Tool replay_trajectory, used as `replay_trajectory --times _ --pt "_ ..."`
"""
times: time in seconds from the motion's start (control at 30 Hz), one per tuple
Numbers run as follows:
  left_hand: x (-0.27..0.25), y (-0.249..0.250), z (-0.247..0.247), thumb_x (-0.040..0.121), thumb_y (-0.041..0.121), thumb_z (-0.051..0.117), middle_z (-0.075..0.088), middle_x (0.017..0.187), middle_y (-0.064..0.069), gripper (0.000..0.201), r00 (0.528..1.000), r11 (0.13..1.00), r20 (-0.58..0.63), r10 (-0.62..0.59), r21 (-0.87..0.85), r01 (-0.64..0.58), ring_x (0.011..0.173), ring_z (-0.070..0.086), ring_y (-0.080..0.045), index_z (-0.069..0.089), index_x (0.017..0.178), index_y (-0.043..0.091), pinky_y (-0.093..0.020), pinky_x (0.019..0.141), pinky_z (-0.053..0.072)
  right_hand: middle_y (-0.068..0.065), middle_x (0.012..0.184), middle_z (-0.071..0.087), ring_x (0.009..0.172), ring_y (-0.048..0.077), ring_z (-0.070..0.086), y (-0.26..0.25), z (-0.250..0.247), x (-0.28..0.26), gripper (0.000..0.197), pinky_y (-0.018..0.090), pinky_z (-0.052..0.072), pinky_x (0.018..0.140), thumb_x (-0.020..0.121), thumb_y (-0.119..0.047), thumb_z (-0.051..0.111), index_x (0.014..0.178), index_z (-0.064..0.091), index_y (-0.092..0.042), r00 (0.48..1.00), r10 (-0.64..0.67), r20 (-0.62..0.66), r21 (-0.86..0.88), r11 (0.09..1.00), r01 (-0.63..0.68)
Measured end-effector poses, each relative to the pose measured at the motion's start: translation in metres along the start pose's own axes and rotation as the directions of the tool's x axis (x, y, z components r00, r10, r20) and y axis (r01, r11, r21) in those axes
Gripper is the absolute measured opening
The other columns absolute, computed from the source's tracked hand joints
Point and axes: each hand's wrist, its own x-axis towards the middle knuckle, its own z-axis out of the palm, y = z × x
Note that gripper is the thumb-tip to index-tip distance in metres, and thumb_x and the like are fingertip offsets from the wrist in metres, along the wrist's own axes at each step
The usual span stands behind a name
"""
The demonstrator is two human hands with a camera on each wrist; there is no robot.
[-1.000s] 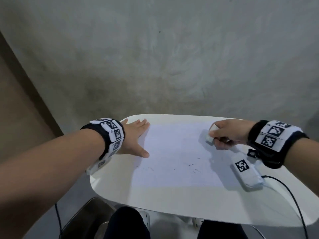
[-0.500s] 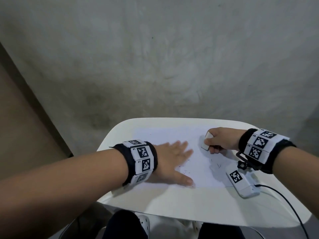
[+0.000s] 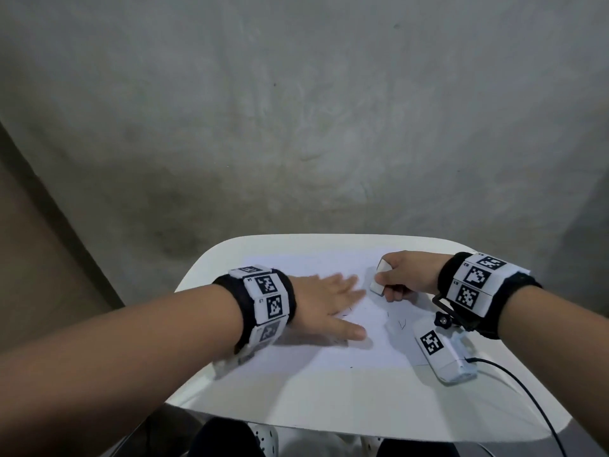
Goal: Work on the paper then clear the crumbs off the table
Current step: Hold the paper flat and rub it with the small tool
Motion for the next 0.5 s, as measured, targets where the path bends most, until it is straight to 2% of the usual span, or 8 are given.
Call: replay_trajectory --times 0.07,0.13,0.2,0.23,0.3,0.37,0.43,0.5 --pt "-0.004 -0.006 -0.002 0.095 0.066 0.030 -0.019 0.161 0.003 0.084 0.998 0.998 -0.053 0.027 -0.052 -0.030 0.149 -0.012 -0.013 -0.011 0.154 0.025 -0.041 0.121 -0.005 0.005 0.066 0.062 0.055 0.016 0.050 0.000 0.000 0.000 0.012 0.018 0.040 0.047 0.099 -0.013 0.046 0.090 0.043 -0.005 1.000 -0.003 -0.007 0.005 1.000 0.003" --pt "-0.013 -0.029 0.002 0.086 0.076 0.038 -0.022 0.160 0.003 0.102 0.978 0.983 -0.117 -0.175 -0.074 0.167 0.149 -0.013 -0.012 -0.016 0.153 0.021 -0.038 0.121 -0.002 0.004 0.066 0.062 0.056 0.016 0.051 -0.001 -0.001 -0.001 0.013 0.019 0.041 0.049 0.098 -0.014 0.047 0.088 0.043 -0.006 1.000 0.012 0.007 -0.029 1.000 -0.012" --pt "-0.023 -0.052 0.007 0.073 0.084 0.047 -0.026 0.159 0.001 0.123 0.927 0.927 -0.041 -0.373 -0.057 0.370 0.149 -0.015 -0.014 -0.020 0.152 0.017 -0.040 0.121 0.002 0.004 0.067 0.064 0.058 0.018 0.052 -0.010 -0.003 -0.002 0.017 0.022 0.044 0.055 0.095 -0.015 0.051 0.082 0.043 -0.010 0.998 0.040 0.058 -0.137 0.990 -0.032" --pt "-0.026 -0.059 0.007 0.070 0.085 0.052 -0.027 0.159 0.000 0.129 0.911 0.909 0.017 -0.413 -0.044 0.413 0.148 -0.016 -0.015 -0.022 0.151 0.016 -0.042 0.121 0.003 0.004 0.068 0.064 0.060 0.020 0.053 -0.020 -0.003 -0.002 0.018 0.025 0.045 0.059 0.092 -0.017 0.055 0.078 0.044 -0.012 0.997 0.037 0.064 -0.254 0.967 -0.019" --pt "-0.027 -0.062 0.007 0.067 0.083 0.058 -0.029 0.158 -0.002 0.135 0.904 0.905 0.072 -0.422 -0.034 0.425 0.148 -0.018 -0.017 -0.025 0.150 0.016 -0.045 0.121 0.004 0.002 0.070 0.062 0.068 0.021 0.054 -0.047 0.000 0.002 0.021 0.025 0.042 0.058 0.085 -0.020 0.060 0.069 0.046 -0.016 0.998 -0.060 0.004 -0.519 0.853 0.053" --pt "-0.026 -0.060 0.007 0.068 0.081 0.060 -0.031 0.158 -0.003 0.136 0.904 0.905 0.076 -0.420 -0.037 0.423 0.148 -0.019 -0.019 -0.026 0.149 0.015 -0.046 0.121 0.004 0.000 0.066 0.055 0.073 0.020 0.052 -0.079 0.009 0.011 0.022 0.024 0.036 0.052 0.083 -0.017 0.060 0.064 0.049 -0.017 0.977 -0.210 -0.038 -0.620 0.772 0.142" --pt "-0.025 -0.059 0.008 0.068 0.080 0.061 -0.031 0.158 -0.003 0.136 0.904 0.903 0.070 -0.422 -0.049 0.426 0.148 -0.020 -0.019 -0.026 0.150 0.015 -0.046 0.121 0.003 0.003 0.073 0.056 0.076 0.023 0.051 -0.106 0.023 0.024 0.007 0.023 0.035 0.057 0.085 -0.015 0.057 0.079 0.060 -0.012 0.953 -0.303 -0.028 -0.696 0.690 0.199" --pt "-0.026 -0.062 0.010 0.068 0.079 0.062 -0.030 0.158 -0.004 0.136 0.907 0.905 0.068 -0.416 -0.070 0.420 0.147 -0.021 -0.020 -0.026 0.150 0.016 -0.047 0.121 0.003 0.005 0.082 0.059 0.076 0.027 0.054 -0.121 0.035 0.036 0.013 0.025 0.038 0.064 0.086 -0.014 0.054 0.093 0.064 -0.010 0.947 -0.320 0.043 -0.801 0.555 0.224"
